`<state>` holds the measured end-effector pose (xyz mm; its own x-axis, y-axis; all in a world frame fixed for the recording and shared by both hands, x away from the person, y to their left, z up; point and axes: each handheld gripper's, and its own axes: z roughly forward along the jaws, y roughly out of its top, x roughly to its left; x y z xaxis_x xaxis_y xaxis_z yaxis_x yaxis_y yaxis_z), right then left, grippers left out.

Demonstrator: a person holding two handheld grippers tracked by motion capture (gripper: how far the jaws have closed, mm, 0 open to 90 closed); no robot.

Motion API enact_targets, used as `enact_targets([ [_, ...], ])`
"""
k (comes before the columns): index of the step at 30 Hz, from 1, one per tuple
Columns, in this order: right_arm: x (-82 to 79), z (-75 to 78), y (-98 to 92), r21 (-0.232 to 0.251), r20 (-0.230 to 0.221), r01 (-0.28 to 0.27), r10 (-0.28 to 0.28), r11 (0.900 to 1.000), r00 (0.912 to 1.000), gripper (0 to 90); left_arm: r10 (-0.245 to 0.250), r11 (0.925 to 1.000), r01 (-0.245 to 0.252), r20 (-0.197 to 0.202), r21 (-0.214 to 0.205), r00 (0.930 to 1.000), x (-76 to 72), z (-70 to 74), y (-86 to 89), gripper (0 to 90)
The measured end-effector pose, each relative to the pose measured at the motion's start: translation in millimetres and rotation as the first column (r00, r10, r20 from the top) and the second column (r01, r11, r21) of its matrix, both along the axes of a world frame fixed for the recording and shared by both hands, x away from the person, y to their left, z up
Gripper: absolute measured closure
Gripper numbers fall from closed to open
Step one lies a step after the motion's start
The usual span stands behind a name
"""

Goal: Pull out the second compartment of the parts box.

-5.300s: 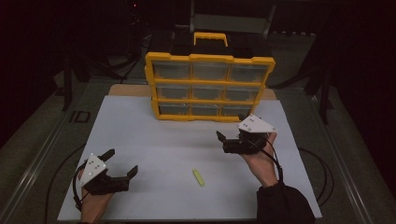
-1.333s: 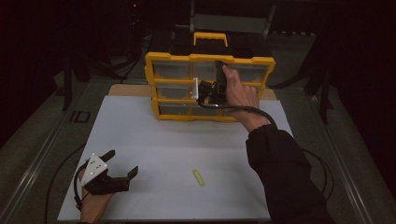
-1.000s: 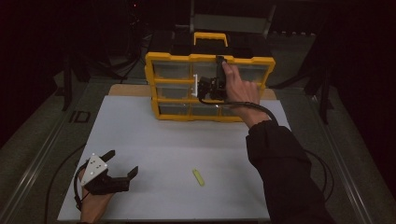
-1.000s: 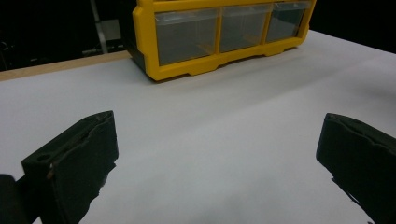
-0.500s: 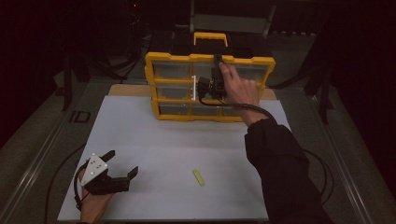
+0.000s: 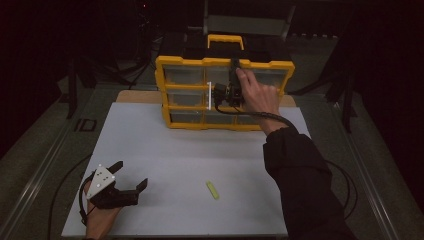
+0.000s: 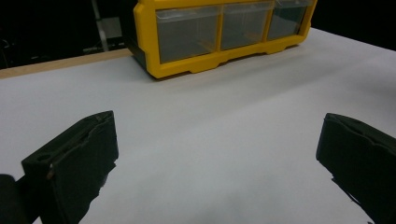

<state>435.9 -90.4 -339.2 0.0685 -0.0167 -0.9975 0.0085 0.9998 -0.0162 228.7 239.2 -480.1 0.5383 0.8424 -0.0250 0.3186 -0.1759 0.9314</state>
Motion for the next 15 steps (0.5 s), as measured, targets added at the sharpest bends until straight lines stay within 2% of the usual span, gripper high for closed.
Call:
enact_targets([
  [6, -0.1, -0.5, -2.7, -0.015, 0.016, 0.000, 0.000, 0.9999, 0.9999, 53.4, 0.000, 1.0000, 0.000, -0.001, 0.001, 1.0000, 0.0, -0.1, -0.2, 0.0],
  [9, -0.3, -0.3, -3.4, -0.001, 0.020, 0.001, -0.001, 1.0000, 0.9998, 53.8, -0.001, 1.0000, 0.001, -0.003, 0.001, 1.0000, 0.2, -0.3, -0.4, 0.0],
  [15, -0.8, 0.5, -3.9, -0.006, 0.022, 0.001, -0.001, 1.0000, 0.9998, 54.7, 0.000, 1.0000, 0.000, -0.005, -0.001, 1.0000, 0.4, -0.6, -0.6, 0.0],
])
